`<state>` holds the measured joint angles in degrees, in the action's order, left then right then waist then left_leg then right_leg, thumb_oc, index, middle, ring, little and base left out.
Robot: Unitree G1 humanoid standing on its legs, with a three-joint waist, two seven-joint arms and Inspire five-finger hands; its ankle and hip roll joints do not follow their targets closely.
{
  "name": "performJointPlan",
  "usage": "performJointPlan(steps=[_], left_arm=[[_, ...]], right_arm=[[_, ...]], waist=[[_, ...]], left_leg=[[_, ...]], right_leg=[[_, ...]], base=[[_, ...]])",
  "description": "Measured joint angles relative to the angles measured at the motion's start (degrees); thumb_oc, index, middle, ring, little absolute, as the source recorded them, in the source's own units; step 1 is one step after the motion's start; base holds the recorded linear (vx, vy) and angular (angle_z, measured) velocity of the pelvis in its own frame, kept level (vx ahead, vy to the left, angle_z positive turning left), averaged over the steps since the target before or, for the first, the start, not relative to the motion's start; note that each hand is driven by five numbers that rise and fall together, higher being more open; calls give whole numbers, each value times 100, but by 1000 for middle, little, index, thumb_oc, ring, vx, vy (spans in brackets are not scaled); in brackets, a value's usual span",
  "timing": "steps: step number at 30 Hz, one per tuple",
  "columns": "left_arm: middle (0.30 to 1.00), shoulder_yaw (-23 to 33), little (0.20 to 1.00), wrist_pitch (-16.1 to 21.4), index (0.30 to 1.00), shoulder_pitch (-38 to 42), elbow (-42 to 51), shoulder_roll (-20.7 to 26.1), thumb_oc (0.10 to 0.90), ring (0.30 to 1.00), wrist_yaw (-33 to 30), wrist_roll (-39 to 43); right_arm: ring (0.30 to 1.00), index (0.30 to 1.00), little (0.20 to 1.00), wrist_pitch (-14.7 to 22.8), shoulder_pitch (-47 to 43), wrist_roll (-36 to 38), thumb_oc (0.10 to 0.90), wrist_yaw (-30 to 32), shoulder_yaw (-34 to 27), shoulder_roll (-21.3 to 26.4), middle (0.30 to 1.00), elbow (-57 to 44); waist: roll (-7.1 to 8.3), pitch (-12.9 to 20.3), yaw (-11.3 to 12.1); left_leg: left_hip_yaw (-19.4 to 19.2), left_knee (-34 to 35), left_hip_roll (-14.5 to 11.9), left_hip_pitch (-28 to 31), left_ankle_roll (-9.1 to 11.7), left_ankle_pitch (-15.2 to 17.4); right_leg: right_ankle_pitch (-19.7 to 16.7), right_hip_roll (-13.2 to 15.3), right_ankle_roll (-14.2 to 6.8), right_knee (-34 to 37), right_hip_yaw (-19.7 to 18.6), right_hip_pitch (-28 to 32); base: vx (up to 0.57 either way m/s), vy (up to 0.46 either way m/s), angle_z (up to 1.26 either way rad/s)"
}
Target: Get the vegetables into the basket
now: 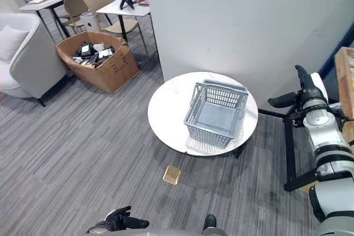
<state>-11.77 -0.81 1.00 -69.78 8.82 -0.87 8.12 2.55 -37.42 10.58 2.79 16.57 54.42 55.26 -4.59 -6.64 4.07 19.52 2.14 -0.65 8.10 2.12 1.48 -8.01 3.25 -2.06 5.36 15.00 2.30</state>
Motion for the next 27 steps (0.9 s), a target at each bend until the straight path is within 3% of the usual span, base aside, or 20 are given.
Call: performJointPlan(steps=[7,18,27], left_arm=[[1000,3,1000,147,1000,75,73,36,900,1000,57,217],[1000,6,1000,258,1000,229,84,72,900,1000,94,337],[1000,-10,1000,369,1000,476,219,78,900,1000,100,428]], right_arm=[[1000,1000,1000,-41,-822,-425,900,-147,646,66,1000,1325],[1000,1000,1000,-67,-1048,-864,900,-157,754,67,1000,1612],[1000,1000,1000,-36,-2073,-1091,900,-134,1363,81,1000,1770]], waist=[[36,-169,187],[83,-436,371],[15,-763,596]], left_leg=[[513,-125,41,-386,111,-72],[903,-131,47,-610,183,-123],[1132,-274,74,-1083,247,-158]], right_leg=[[52,15,34,-33,493,-117],[133,21,33,-36,881,-133],[373,113,62,-467,1157,-617]], base=[[-19,-18,37],[14,-20,20],[-31,-16,16]])
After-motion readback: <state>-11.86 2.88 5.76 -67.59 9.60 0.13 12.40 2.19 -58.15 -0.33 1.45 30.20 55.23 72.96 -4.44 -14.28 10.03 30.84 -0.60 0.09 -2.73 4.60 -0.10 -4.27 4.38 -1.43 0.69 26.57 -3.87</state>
